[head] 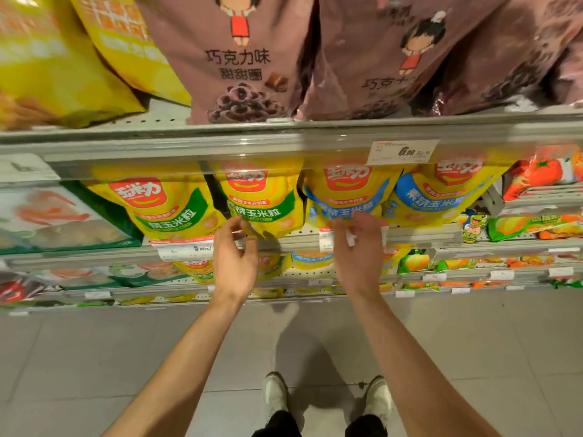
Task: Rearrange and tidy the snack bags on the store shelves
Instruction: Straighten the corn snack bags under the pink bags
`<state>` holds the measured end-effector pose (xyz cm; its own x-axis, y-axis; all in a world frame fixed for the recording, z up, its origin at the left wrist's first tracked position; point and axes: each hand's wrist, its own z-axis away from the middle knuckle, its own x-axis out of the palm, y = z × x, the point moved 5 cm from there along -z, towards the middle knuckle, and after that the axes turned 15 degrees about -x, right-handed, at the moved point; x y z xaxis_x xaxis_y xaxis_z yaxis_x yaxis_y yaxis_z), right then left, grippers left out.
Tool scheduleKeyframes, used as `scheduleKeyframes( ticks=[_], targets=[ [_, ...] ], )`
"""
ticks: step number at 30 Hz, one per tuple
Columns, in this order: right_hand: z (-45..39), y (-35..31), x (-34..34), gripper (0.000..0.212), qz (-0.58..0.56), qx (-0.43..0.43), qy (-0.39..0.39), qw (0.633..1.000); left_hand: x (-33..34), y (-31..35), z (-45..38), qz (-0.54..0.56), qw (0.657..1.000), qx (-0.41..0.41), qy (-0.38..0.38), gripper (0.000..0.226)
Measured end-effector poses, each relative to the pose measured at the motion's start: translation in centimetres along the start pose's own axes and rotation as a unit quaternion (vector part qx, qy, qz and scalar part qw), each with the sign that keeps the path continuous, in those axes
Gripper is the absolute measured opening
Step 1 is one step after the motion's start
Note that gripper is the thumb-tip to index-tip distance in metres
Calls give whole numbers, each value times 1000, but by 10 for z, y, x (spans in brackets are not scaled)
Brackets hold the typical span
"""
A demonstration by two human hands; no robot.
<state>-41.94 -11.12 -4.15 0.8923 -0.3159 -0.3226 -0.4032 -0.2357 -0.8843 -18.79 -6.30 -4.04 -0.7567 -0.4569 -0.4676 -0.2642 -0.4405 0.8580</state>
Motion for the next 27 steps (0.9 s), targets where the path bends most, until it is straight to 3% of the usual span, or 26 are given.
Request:
scheduleKeyframes(
  ticks=[3, 8, 15, 27],
  targets=[
    [-1, -18, 29, 41, 33, -29, -44, 998, -14, 5, -21, -23, 999, 25, 7, 56],
    [-12, -42, 64, 33, 7, -45, -51, 998, -19, 20, -33, -3, 999, 11, -38, 78],
    [-18, -40, 84, 32, 19, -9, -51, 998, -15, 32, -33, 26, 994, -7, -103, 80],
    [-29, -42, 86, 24, -36, 21, -74, 996, -10, 13, -18, 8, 995, -1, -96, 85]
  ],
)
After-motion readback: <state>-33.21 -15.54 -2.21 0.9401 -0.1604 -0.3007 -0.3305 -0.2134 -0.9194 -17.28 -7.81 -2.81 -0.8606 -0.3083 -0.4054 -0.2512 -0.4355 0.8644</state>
